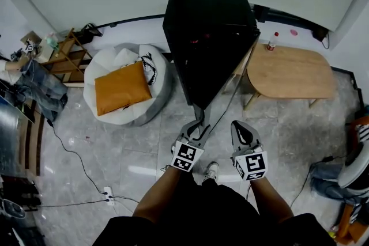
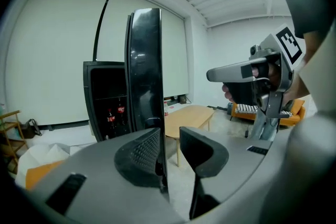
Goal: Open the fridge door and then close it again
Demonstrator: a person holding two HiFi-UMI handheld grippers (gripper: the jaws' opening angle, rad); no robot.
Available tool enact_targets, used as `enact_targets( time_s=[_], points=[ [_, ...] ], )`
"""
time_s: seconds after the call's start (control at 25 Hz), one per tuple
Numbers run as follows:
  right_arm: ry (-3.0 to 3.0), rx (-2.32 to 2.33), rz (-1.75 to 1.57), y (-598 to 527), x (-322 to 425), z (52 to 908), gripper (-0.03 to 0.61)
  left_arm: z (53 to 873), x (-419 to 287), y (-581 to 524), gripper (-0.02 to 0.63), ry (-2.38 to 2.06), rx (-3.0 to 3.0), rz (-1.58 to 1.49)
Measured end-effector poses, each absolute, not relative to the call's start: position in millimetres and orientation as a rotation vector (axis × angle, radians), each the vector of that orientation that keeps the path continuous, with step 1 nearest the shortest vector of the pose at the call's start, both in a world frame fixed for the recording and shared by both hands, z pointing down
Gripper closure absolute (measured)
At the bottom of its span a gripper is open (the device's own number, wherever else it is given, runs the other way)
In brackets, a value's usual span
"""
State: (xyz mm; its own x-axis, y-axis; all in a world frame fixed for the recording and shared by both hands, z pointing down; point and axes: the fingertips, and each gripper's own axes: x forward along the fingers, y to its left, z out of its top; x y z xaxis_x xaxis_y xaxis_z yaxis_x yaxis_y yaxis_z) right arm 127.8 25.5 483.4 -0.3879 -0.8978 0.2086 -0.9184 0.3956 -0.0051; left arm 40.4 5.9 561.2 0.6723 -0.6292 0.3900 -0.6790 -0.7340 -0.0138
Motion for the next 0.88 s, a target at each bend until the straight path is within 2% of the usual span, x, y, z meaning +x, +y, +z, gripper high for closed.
enact_targets(
  time_s=[0.52,0.88],
  points=[
    [-2.478,1.638,0.151,39,142,476,0.56,557,67,30,0.44,-1.069,2.719,0.577],
    [-2.513,1.595,0.166,37,129,478,0.56,529,44,41,0.47,-1.146,2.733,0.481]
  ],
)
